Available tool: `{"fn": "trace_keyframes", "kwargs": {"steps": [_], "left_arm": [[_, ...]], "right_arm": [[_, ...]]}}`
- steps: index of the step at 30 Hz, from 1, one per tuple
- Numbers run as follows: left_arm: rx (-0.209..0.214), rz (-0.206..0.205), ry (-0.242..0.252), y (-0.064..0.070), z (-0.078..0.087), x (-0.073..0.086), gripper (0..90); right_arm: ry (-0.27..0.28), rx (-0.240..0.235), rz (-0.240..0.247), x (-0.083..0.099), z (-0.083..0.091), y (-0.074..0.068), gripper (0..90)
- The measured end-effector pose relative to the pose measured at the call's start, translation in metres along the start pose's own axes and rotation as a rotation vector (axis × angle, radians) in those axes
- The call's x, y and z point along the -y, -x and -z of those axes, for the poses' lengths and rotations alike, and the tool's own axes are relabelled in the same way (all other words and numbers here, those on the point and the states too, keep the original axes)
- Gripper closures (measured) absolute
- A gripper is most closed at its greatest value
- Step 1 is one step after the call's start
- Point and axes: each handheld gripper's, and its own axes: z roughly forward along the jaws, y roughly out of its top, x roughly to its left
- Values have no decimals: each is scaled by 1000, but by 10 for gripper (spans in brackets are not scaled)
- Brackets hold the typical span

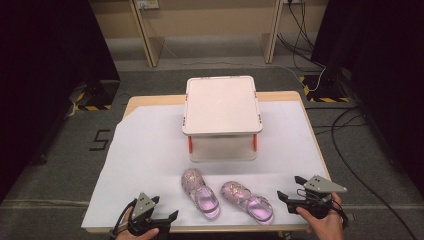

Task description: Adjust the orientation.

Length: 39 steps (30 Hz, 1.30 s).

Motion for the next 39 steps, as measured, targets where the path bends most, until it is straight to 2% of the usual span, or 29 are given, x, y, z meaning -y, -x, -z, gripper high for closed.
{"fn": "trace_keyframes", "kwargs": {"steps": [6,7,10,16,21,30,33,34,39], "left_arm": [[1,15,15,1,0,-3,153],[16,38,31,3,1,-6,153],[38,58,59,8,0,-12,151],[64,39,77,18,-4,-24,151],[86,58,108,26,-4,-35,151],[101,27,96,46,-17,-52,158],[86,11,95,52,-24,-56,170],[71,-9,79,56,-30,-58,178],[40,-43,45,56,-37,-58,244]], "right_arm": [[-12,9,14,1,-2,0,176],[-11,9,12,1,-2,0,177],[-8,20,4,1,-1,1,181],[-26,25,8,3,-4,2,195],[-17,28,11,3,-3,4,204],[-30,19,7,4,-6,2,205],[-33,15,13,4,-7,2,209],[-32,14,10,4,-7,2,209],[-35,10,19,4,-7,2,209]]}}
